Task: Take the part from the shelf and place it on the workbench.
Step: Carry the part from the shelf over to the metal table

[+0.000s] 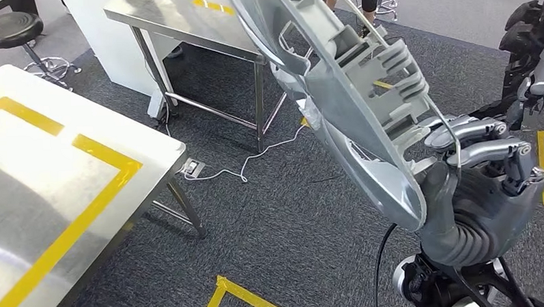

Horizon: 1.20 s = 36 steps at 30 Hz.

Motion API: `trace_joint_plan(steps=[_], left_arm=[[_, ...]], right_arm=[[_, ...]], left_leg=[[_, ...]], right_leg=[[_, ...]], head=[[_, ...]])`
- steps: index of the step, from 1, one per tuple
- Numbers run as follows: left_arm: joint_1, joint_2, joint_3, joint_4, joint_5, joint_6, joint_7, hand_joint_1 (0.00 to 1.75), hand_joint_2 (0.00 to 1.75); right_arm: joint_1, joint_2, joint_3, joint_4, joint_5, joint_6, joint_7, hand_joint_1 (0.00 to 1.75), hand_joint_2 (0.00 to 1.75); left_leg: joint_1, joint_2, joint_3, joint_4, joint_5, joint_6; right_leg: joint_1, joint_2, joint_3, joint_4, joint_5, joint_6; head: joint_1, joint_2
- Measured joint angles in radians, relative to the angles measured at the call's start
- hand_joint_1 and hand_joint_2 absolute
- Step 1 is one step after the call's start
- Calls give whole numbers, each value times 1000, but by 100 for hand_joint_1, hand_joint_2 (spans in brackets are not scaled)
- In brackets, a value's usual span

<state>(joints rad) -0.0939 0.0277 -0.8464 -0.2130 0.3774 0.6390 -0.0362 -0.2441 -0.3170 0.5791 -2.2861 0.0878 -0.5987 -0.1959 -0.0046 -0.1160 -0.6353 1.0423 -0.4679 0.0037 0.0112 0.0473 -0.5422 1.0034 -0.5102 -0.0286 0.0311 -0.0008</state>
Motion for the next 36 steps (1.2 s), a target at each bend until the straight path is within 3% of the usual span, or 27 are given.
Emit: trace_joint_plan(steps=[1,3,4,5,7,8,10,12,13,15,17,19,21,22,23,24,26,28,29,30,32,34,36], left_arm=[[1,0,0,0,0,0,0,0,175],[-1,-1,-1,0,-1,0,-1,0,175],[-2,-1,-1,0,-2,0,-1,0,175],[-2,-1,-1,0,-2,0,-2,0,175],[-1,-1,-1,0,-2,0,-3,0,175],[-1,-1,-1,0,-2,0,-3,0,175],[-1,-2,-1,0,0,0,-4,0,175],[-2,-4,-1,0,1,0,0,0,175],[-2,-5,-1,0,2,0,2,0,175],[-1,-4,-1,0,3,0,7,0,175],[-4,-4,-1,0,3,0,10,0,175],[-7,-6,-1,0,3,1,12,0,175],[-8,-7,-1,0,3,1,12,0,175],[-8,-7,-1,0,3,1,12,0,175],[-8,-7,-1,0,3,1,13,0,175],[-8,-8,-1,0,3,1,13,0,175],[-8,-10,-1,0,3,1,13,0,175],[-7,-15,-1,0,3,1,14,0,175],[-5,-16,-1,0,3,1,14,0,175],[-4,-17,-1,0,3,1,14,0,175],[-2,-17,-1,0,3,2,14,0,175],[-3,-17,-1,0,4,3,13,0,175],[-5,-17,-1,0,4,2,14,0,175]], right_arm=[[-1,0,1,0,-1,1,1,175,175],[-2,-1,2,-2,-4,2,1,175,175],[-1,-1,2,-2,-5,3,2,175,175],[-2,-1,3,-1,-9,4,4,175,175],[-3,-1,4,3,-18,8,8,175,175],[-4,-1,5,6,-24,10,9,175,175],[-8,-1,7,12,-33,13,9,175,175],[-14,-1,10,17,-43,14,8,175,175],[-17,0,12,20,-49,14,7,175,175],[-22,0,16,26,-63,16,4,175,175],[-24,0,18,31,-74,18,0,175,175],[-25,0,18,36,-79,20,-4,175,175],[-26,0,20,41,-84,23,-7,175,175],[-26,0,21,43,-86,25,-7,175,175],[-26,0,21,46,-88,26,-7,175,175],[-27,0,22,48,-88,27,-7,175,175],[-30,0,22,49,-88,28,-7,175,175],[-34,0,22,49,-89,29,-8,175,175],[-36,0,22,50,-89,31,-8,175,175],[-38,0,22,50,-90,33,-9,175,175],[-41,0,23,51,-93,39,-9,175,175],[-43,1,24,53,-96,45,-10,175,175],[-44,1,25,58,-97,48,-10,175,175]], left_leg=[[-3,32,-6,8,-10,-4],[-4,106,-39,78,-60,-13],[2,123,-66,135,-91,-21],[9,123,-92,190,-114,-29],[23,122,-106,226,-111,-47],[29,128,-86,191,-86,-56],[33,179,-19,74,-34,-72],[28,223,12,12,-21,-61],[23,225,11,13,-27,-48],[23,201,7,12,-26,-27],[23,173,8,11,-24,-14],[20,144,9,11,-22,-4],[15,112,9,11,-21,2],[12,94,10,11,-20,4],[9,77,11,11,-20,6],[7,59,12,11,-19,7],[7,29,10,11,-15,8],[12,5,4,10,-9,1],[14,-7,1,8,-5,-6],[15,-11,-1,6,-3,-11],[9,44,-14,23,-20,-20],[8,113,-55,109,-76,-30],[17,120,-105,222,-124,-41]], right_leg=[[-2,-12,7,-17,7,1],[-7,-37,17,-41,19,2],[-8,-50,18,-44,20,1],[-11,-65,18,-44,19,3],[-17,-93,18,-41,15,9],[-22,-105,19,-38,12,16],[-27,-126,18,-21,-2,34],[-25,-141,16,-2,-15,50],[-23,-148,17,2,-19,54],[-27,-159,21,5,-25,60],[-33,-127,9,45,-61,64],[-34,-76,-38,162,-126,63],[-29,-59,-95,279,-165,55],[-25,-56,-107,295,-156,49],[-21,-51,-103,272,-128,39],[-16,-40,-85,216,-87,28],[-8,6,-40,92,-21,6],[-4,33,-19,39,-3,-3],[-3,26,-16,32,-1,-3],[-4,14,-10,19,1,-1],[-9,-13,3,-13,9,2],[-11,-39,9,-28,16,3],[-13,-69,8,-26,15,5]], head=[[-3,0],[-13,0],[-19,0],[-22,0],[-28,0],[-31,0],[-39,0],[-43,0],[-42,0],[-34,0],[-27,0],[-14,0],[-3,0],[0,0],[2,0],[2,0],[0,0],[0,0],[1,0],[3,0],[-2,0],[-14,0],[-25,0]])
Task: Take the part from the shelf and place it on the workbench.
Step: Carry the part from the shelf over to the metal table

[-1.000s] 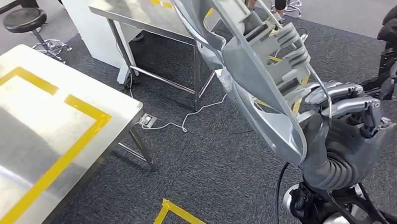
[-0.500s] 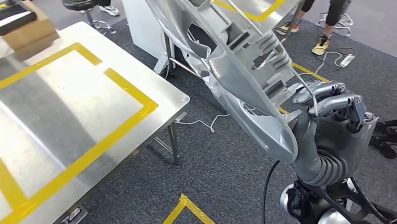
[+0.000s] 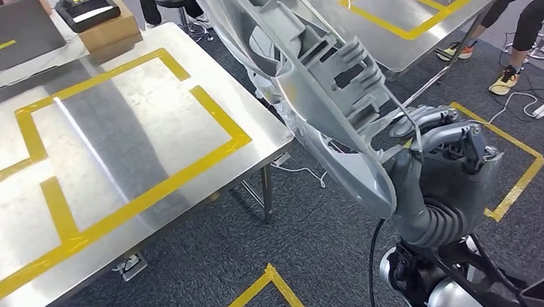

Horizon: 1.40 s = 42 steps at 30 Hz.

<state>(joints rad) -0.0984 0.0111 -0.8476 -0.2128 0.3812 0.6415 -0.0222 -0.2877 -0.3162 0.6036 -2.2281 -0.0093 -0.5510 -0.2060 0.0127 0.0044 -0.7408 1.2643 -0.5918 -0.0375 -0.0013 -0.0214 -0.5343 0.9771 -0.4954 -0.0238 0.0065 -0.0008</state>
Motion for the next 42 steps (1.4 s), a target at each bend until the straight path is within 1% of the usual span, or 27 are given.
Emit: trace_joint_plan(steps=[1,2,4,6,7,9,11,12,14,15,16,17,18,19,21,23,25,27,29,31,32,33,35,37,38,40,42], left_arm=[[1,0,0,0,0,0,1,0,175],[2,0,0,0,0,0,2,0,175],[2,1,0,0,0,-1,3,0,175],[1,0,0,0,-2,-2,5,0,175],[1,0,0,0,-4,-3,7,0,175],[2,2,0,1,-8,-4,10,0,175],[1,3,0,1,-12,-4,11,0,175],[0,3,0,1,-13,-4,10,0,175],[-2,2,0,0,-13,-4,9,0,175],[-3,1,0,0,-13,-4,9,0,175],[-3,1,0,0,-12,-4,8,0,175],[-3,1,0,1,-12,-4,8,0,175],[-3,1,0,1,-11,-4,8,0,175],[-3,1,0,1,-10,-4,8,0,175],[-4,-2,0,0,-8,-3,8,0,175],[-4,-6,0,0,-7,-4,9,0,175],[-1,-6,0,0,-6,-4,10,0,175],[1,-6,0,0,-5,-4,12,0,175],[0,-5,0,0,-5,-5,12,0,175],[0,-4,0,0,-5,-5,12,0,175],[1,-4,0,1,-5,-5,12,0,175],[2,-3,0,1,-5,-5,12,0,175],[2,-2,0,1,-5,-5,12,0,175],[2,-3,0,0,-5,-6,12,0,175],[2,-4,0,0,-5,-6,12,0,175],[1,-3,0,0,-5,-6,13,0,175],[0,-2,0,0,-4,-6,13,0,175]], right_arm=[[0,0,1,3,0,1,0,175,175],[0,0,2,6,0,1,0,175,175],[0,0,3,10,0,3,0,175,175],[-1,0,6,14,0,5,0,175,175],[0,0,8,16,-1,6,0,175,175],[2,0,13,17,-1,7,0,175,175],[7,0,16,17,-1,7,0,175,175],[10,0,17,18,-4,7,0,175,175],[15,0,18,21,-15,8,0,175,175],[17,0,19,25,-20,9,0,175,175],[19,0,20,28,-24,10,0,175,175],[21,0,21,32,-26,10,0,175,175],[22,0,22,36,-27,11,0,175,175],[23,0,22,39,-29,12,0,175,175],[22,0,22,42,-35,14,-1,175,175],[19,0,23,46,-40,18,-2,175,175],[16,1,23,51,-43,19,-5,175,175],[15,3,23,57,-42,18,-7,175,175],[17,5,23,64,-42,17,-10,175,175],[18,6,23,70,-42,17,-11,175,175],[19,6,23,74,-42,17,-11,175,175],[20,6,23,77,-42,17,-11,175,175],[20,6,24,82,-42,17,-11,175,175],[19,6,24,83,-42,17,-12,175,175],[19,6,24,84,-42,17,-12,175,175],[18,7,24,85,-42,17,-12,175,175],[18,8,23,87,-42,17,-13,175,175]], left_leg=[[4,0,-9,24,-1,-6],[7,2,1,11,15,-11],[8,35,67,-105,71,-20],[3,80,119,-200,99,-11],[-1,91,125,-215,97,-1],[-5,75,120,-214,99,20],[-3,53,118,-216,103,33],[-2,41,118,-217,105,39],[-4,16,116,-217,109,47],[-6,1,116,-217,110,50],[-9,-14,116,-216,111,52],[-12,-31,116,-216,113,54],[-14,-47,116,-216,114,55],[-17,-63,117,-217,116,56],[-17,-91,113,-216,122,53],[-10,-115,103,-218,130,42],[-8,-127,96,-222,138,29],[-14,-70,79,-194,112,18],[-12,-5,33,-96,50,7],[0,0,-8,3,11,-7],[6,1,-7,10,17,-14],[10,6,14,-22,40,-21],[12,48,86,-145,93,-27],[7,94,123,-217,110,-12],[4,103,122,-218,105,0],[4,82,116,-219,109,20],[6,56,115,-221,113,34]], right_leg=[[-2,-14,0,2,-2,2],[-4,-28,0,5,-4,6],[-9,-51,0,15,-13,18],[-8,-66,0,28,-23,32],[-6,-72,0,32,-26,37],[-7,-82,1,33,-27,45],[-12,-60,-6,55,-50,54],[-14,-39,-20,92,-77,58],[-15,1,-73,220,-145,58],[-14,8,-100,283,-169,56],[-13,12,-117,320,-175,52],[-11,14,-118,320,-159,46],[-8,20,-102,280,-126,37],[-4,35,-75,213,-84,26],[0,81,-27,95,-33,4],[3,100,-11,53,-27,-6],[3,76,-3,29,-19,-4],[-3,48,9,-2,-5,-1],[-6,20,13,-15,2,0],[-7,-9,13,-14,2,2],[-9,-23,13,-12,0,5],[-11,-36,13,-8,-3,9],[-15,-56,12,5,-14,24],[-12,-70,12,20,-24,39],[-10,-76,12,22,-27,44],[-12,-84,14,23,-31,53],[-17,-50,3,56,-64,60]], head=[[-4,0],[-7,0],[-12,0],[-15,0],[-13,0],[-10,0],[-7,0],[-3,0],[8,0],[13,0],[18,0],[22,0],[24,0],[27,0],[23,0],[23,0],[30,0],[22,0],[9,0],[0,0],[-4,0],[-8,0],[-15,0],[-17,0],[-16,0],[-11,0],[-6,0]])
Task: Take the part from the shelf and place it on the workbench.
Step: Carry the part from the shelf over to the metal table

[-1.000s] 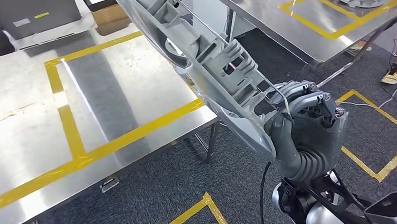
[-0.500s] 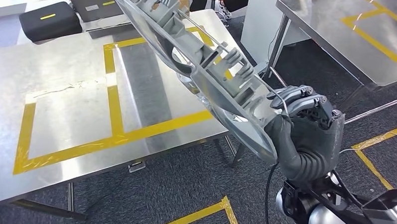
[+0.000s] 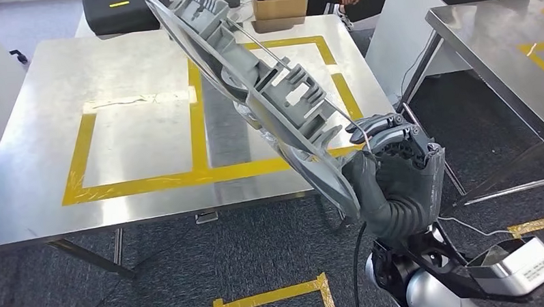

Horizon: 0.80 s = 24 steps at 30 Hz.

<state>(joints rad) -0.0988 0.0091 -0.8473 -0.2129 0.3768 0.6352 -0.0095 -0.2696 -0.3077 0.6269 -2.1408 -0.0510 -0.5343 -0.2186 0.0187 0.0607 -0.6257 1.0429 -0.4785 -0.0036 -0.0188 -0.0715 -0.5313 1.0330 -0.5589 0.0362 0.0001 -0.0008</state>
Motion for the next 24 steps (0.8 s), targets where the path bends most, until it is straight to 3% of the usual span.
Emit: trace_joint_plan(steps=[2,3,4,5,6,7,9,10,11,12,14,16,18,24], left_arm=[[-2,0,0,0,0,0,0,0,175],[-3,-1,0,0,0,0,0,0,175],[-4,-1,0,0,0,0,0,0,175],[-4,-2,0,0,0,0,0,0,175],[-4,-2,0,0,0,0,0,0,175],[-4,-2,0,0,0,0,0,0,175],[-4,-3,0,0,0,1,0,0,175],[-4,-4,0,0,-1,1,-1,0,175],[-3,-5,0,0,-1,2,-1,0,175],[-3,-5,0,0,-1,2,-2,0,175],[1,-6,-1,0,-1,2,-2,0,175],[4,-6,-1,0,7,-1,-6,0,175],[5,-6,0,0,46,-19,-26,0,175],[4,-6,14,0,150,-89,-57,0,175]], right_arm=[[2,0,0,2,0,0,0,175,175],[3,0,0,2,0,0,0,175,175],[5,1,0,3,3,0,0,175,175],[5,1,0,5,8,0,2,175,175],[6,1,0,7,15,0,6,175,175],[5,1,1,8,22,0,10,175,175],[3,1,1,10,28,0,16,175,175],[1,1,1,10,27,0,16,175,175],[-2,1,1,11,22,0,16,175,175],[-5,2,1,11,15,-1,15,175,175],[-8,5,2,13,1,-6,12,175,175],[-7,9,2,17,-2,-14,12,175,175],[-6,12,2,22,3,-22,22,175,175],[-27,27,22,87,16,35,133,175,175]], left_leg=[[-1,-28,0,-1,3,10],[-3,-42,-1,-1,4,13],[-6,-58,-1,-1,5,16],[-8,-74,-1,-1,6,18],[-10,-90,-1,0,7,19],[-12,-106,0,0,8,19],[-14,-131,0,0,11,17],[-13,-139,-3,1,14,13],[-11,-145,-7,0,17,8],[-12,-148,-12,3,16,6],[-11,-146,-16,2,13,15],[-11,-138,-14,-1,14,20],[-11,-129,-9,-5,16,12],[-11,-104,-3,-11,13,6]], right_leg=[[-2,48,-44,115,-70,2],[0,58,-74,186,-101,1],[1,62,-98,240,-118,-1],[2,63,-108,259,-113,-6],[3,65,-102,239,-88,-12],[5,73,-81,184,-48,-20],[8,107,-31,56,20,-39],[10,121,-15,14,36,-45],[11,129,-9,-5,38,-48],[12,128,-8,-15,37,-44],[12,124,-6,-26,31,-24],[11,125,-5,-29,30,-15],[13,128,-5,-29,33,-24],[14,146,-5,-28,34,-27]], head=[[11,0],[17,0],[22,0],[27,0],[30,0],[33,0],[35,0],[36,0],[36,0],[36,0],[35,0],[28,0],[22,0],[13,0]])
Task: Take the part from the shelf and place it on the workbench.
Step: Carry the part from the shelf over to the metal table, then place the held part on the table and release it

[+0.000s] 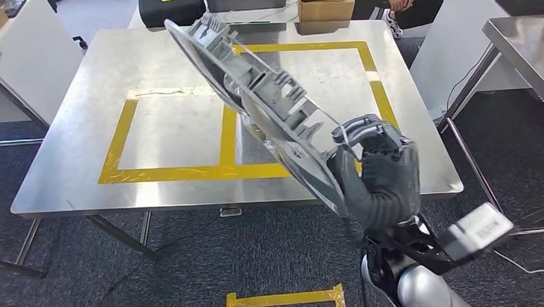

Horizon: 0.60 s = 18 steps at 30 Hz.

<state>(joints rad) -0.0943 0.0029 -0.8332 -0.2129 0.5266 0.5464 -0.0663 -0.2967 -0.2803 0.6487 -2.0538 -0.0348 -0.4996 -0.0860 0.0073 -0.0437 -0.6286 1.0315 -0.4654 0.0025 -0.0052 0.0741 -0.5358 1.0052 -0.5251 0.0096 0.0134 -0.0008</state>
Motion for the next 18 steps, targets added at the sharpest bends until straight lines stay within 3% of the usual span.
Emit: trace_joint_plan(steps=[5,9,12,15,18], left_arm=[[-8,-5,5,0,-32,-35,14,0,175],[-32,-15,-1,-1,-91,-64,42,0,175],[-42,-22,-19,-2,-121,-74,65,0,175],[-47,-23,-34,-2,-134,-76,74,0,175],[-49,-23,-37,-2,-136,-76,75,0,175]], right_arm=[[-119,60,96,235,180,89,106,175,175],[-280,179,212,590,465,80,138,175,175],[-356,241,271,803,596,75,157,175,175],[-427,277,310,948,642,75,166,175,175],[-437,287,317,984,645,75,167,175,175]], left_leg=[[0,12,-1,-1,-2,-3],[0,17,3,-1,-3,-4],[0,12,3,-1,-3,-4],[1,12,4,-1,-3,-4],[0,10,4,-1,-3,-4]], right_leg=[[0,9,-1,0,0,-2],[0,12,1,-1,0,-4],[0,10,2,-2,0,-5],[-1,12,2,-3,0,-5],[-1,11,2,-3,0,-5]], head=[[0,0],[-4,0],[-3,0],[-4,0],[-5,0]])
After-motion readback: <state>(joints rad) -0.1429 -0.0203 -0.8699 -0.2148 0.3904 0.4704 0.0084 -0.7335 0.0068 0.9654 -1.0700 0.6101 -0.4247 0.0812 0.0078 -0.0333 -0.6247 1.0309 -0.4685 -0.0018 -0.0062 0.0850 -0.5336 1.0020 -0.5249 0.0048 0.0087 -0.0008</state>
